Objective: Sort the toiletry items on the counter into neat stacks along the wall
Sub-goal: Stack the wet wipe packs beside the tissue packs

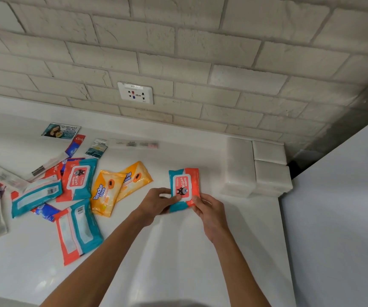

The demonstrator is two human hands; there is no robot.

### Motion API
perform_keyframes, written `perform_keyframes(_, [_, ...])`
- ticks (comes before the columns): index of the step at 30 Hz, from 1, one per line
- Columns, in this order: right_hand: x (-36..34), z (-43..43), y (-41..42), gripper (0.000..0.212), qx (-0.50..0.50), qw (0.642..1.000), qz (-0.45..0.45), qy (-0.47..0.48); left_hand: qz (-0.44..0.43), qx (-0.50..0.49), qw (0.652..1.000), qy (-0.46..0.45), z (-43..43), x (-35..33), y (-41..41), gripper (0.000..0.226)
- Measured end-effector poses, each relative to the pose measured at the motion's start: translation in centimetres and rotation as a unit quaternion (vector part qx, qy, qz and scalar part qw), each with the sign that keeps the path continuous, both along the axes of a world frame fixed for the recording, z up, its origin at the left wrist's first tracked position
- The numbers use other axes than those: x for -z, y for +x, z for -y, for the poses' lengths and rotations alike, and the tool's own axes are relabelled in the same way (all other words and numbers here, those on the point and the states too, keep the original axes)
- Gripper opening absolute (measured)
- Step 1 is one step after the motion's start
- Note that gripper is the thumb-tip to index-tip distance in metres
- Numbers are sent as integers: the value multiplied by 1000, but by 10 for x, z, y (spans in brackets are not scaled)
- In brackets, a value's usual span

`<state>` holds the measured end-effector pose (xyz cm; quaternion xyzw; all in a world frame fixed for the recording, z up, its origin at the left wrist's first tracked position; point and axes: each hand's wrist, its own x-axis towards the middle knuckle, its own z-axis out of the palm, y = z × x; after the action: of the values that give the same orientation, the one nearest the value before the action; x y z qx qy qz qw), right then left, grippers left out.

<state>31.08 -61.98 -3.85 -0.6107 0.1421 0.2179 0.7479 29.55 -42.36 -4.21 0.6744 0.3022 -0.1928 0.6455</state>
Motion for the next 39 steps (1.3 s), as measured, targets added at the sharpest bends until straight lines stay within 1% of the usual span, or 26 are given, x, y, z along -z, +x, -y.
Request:
perform_keyframes(3, [-5,0,0,22,0,1000,-5,6,20,10,1000,-22,-2,2,3,67])
perform_keyframes(5, [-5,1,2,31,-24,999,-10,-19,31,13,999,-9,-3,3,5,69])
perform_keyframes(8, [-1,6,7,41,-58,997,-33,-35,37,-5,999,-14,-3,4,6,71])
perform_keyframes(10, [-2,7,8,39,-60,996,-46,-46,31,-15,999,-17,-1,2,7,69])
perform_keyframes(12, [-2,7,8,31,-47,996,-62,-49,22,-27,999,-22,3,0,10,64])
perform_keyframes(15, [1,5,6,29,-17,995,-101,-11,10,-48,998,-42,6,-2,14,58])
perform_keyframes(17, [2,5,6,29,-16,994,-107,-2,-2,-51,997,-49,4,0,18,59])
perform_keyframes(21, [1,3,10,24,-4,992,-123,17,-27,-28,998,-45,-1,3,24,67])
perform_keyframes(22, [2,2,11,25,-3,992,-121,18,-29,-19,999,-37,-1,4,26,65])
perform_keyframes(24, [5,1,11,26,11,994,-111,12,-20,4,1000,-2,0,5,29,50])
perform_keyframes(26, [10,-2,11,21,27,996,-89,-14,-10,16,999,39,3,3,31,38])
perform_keyframes(31, [23,-9,20,17,64,989,-15,-134,-9,2,997,71,16,4,39,36])
perform_keyframes(34, [23,-18,29,15,75,971,14,-226,-8,-31,995,89,24,4,46,36])
perform_keyframes(36, [26,-24,35,17,81,957,40,-277,-5,-49,994,102,28,3,52,34])
perform_keyframes(39, [35,-33,42,13,94,938,73,-326,16,-57,987,148,34,2,58,26])
